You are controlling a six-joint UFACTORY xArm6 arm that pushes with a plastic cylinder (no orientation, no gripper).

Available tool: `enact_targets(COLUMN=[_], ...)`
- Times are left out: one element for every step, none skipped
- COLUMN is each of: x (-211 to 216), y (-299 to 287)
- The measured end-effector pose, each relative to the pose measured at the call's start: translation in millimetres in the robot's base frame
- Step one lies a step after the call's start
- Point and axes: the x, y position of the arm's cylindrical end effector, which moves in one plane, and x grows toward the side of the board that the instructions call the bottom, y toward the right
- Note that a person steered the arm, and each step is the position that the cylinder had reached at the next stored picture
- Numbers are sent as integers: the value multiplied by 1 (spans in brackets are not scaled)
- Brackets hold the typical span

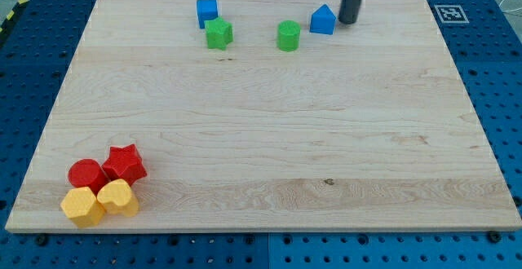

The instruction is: Point at the green circle

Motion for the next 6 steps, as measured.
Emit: enact_targets(x=[39,88,104,104,108,119], y=[28,25,-21,-84,-150,-221])
